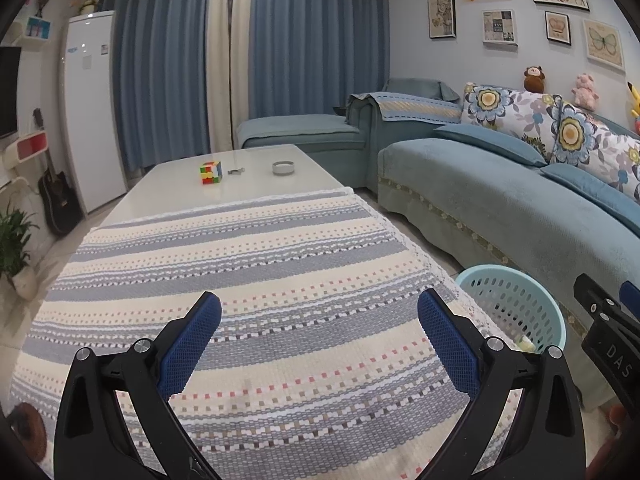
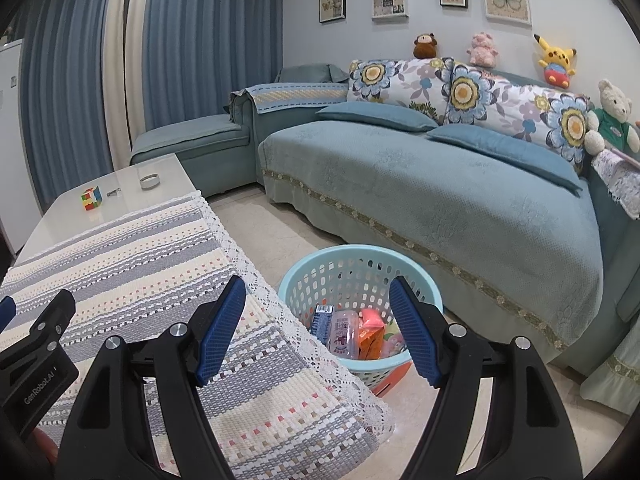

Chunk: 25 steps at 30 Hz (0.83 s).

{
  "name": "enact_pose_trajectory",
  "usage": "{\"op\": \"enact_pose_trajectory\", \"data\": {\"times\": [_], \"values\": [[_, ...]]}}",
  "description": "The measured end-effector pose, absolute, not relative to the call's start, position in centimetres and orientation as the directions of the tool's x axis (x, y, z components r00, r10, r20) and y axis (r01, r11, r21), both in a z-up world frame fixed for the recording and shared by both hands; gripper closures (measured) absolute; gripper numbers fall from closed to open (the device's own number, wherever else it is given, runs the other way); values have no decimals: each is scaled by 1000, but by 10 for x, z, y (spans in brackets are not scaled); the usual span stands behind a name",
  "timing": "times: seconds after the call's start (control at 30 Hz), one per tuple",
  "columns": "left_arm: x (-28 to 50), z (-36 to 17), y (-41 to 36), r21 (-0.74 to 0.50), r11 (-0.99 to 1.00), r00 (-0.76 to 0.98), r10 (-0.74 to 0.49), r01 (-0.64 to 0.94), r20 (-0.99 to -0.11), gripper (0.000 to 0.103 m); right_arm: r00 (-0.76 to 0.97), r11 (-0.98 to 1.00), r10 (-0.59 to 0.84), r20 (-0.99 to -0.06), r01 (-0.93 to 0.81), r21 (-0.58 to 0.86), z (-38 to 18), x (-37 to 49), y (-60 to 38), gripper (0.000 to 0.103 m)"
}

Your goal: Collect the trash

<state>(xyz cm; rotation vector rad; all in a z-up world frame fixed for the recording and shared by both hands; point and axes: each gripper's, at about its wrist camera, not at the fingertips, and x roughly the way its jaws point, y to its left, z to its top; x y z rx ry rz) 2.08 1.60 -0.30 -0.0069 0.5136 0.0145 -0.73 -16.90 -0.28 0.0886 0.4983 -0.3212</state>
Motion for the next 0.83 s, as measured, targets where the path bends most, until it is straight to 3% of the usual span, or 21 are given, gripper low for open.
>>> {"op": "enact_pose_trajectory", "data": {"times": [0.47,0.83], "values": [[18,0,24,14,998,880,57,-57,-472,7,832,943,-310,-461,331,-36,2,-11,-152,29],[22,-1,33,-32,999,869,17,-37,-495,7,829,944,-301,-472,328,-27,1,-9,-152,29]]}}
